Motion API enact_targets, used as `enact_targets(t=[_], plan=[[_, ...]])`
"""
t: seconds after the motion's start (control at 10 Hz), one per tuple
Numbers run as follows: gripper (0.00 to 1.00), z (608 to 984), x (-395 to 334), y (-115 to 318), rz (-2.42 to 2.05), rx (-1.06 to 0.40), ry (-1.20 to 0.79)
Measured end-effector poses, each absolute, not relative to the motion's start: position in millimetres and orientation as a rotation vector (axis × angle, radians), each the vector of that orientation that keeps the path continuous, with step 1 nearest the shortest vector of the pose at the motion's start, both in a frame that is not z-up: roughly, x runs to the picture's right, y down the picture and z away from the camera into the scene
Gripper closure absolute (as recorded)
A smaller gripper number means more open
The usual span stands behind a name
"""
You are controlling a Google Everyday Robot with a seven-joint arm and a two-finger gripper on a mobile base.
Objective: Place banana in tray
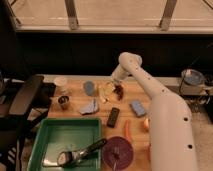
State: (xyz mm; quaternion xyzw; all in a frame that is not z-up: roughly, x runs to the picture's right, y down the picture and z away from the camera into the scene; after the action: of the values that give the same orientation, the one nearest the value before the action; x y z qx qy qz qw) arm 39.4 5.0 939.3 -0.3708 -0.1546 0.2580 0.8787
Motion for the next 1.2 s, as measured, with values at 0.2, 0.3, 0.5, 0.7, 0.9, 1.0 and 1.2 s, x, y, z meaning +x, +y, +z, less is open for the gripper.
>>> enact_targets(t=[0.2,0.3,0.5,0.7,0.9,1.0,1.2], plan=[[0.35,948,34,3,0.534,-0.794,-0.331],[0.35,949,30,2,0.533,-0.800,-0.332],[0.35,940,16,8,0.506,-0.793,-0.323],[0.35,913,0,14,0.455,-0.775,-0.315],[0.35,897,-14,30,0.411,-0.766,-0.287],[0.35,900,-17,36,0.402,-0.763,-0.271],[0.35,918,-23,50,0.388,-0.747,-0.230]])
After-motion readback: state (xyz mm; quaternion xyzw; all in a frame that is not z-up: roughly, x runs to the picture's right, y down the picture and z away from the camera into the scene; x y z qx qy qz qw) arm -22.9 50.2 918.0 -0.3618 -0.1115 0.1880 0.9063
